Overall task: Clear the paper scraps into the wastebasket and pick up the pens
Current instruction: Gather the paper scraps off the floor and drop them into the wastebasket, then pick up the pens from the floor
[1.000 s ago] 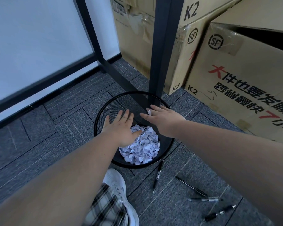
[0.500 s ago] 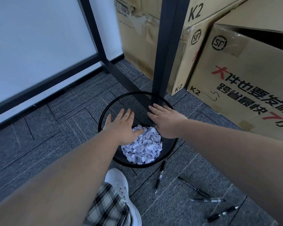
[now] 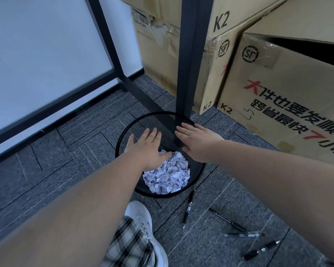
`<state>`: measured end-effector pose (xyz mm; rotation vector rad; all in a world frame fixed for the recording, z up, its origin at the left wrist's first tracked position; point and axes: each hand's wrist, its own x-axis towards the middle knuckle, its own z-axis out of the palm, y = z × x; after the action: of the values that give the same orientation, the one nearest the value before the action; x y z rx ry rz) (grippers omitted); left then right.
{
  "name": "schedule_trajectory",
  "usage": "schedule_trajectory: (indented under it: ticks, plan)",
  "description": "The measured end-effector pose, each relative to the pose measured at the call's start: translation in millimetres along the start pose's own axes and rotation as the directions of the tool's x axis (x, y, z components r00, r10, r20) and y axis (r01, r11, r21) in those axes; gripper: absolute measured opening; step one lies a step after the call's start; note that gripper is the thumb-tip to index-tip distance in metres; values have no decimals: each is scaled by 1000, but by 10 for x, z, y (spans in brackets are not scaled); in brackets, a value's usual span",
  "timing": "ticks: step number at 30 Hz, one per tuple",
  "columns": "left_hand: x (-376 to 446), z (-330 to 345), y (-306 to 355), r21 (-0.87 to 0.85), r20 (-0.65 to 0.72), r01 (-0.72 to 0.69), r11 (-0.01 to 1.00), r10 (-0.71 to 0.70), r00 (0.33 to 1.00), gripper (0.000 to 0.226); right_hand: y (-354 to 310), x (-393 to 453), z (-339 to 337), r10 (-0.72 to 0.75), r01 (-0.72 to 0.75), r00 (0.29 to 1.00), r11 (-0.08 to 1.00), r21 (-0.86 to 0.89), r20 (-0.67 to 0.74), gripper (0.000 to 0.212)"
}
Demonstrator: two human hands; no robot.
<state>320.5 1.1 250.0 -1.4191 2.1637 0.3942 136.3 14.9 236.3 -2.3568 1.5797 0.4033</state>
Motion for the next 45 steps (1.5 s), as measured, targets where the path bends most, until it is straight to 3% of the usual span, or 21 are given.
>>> schedule_trajectory:
  ticks: [11,18,30,39,45]
  plan:
    - [-176,-421,756,60,-84,-94,994,99,992,81,430,-853,-67,124,-122,991,991,52,-41,62]
    - [-146,-330,1539,109,-75,-229,967,237,968,80,893,-1555,313,251,-248,968,963,101,-11,63]
    - [446,494,2583,124,119,-344,931,330,936,80,1506,-1986,1604,316,-359,926,906,224,206,64]
    - [1004,1194,3101,143,287,-395,908,344,894,80,1880,-2065,2592,360,-430,891,864,262,276,67]
    - [1130,1583,3139,168,289,-431,887,374,881,75,2037,-2209,3089,482,-548,833,786,285,273,69]
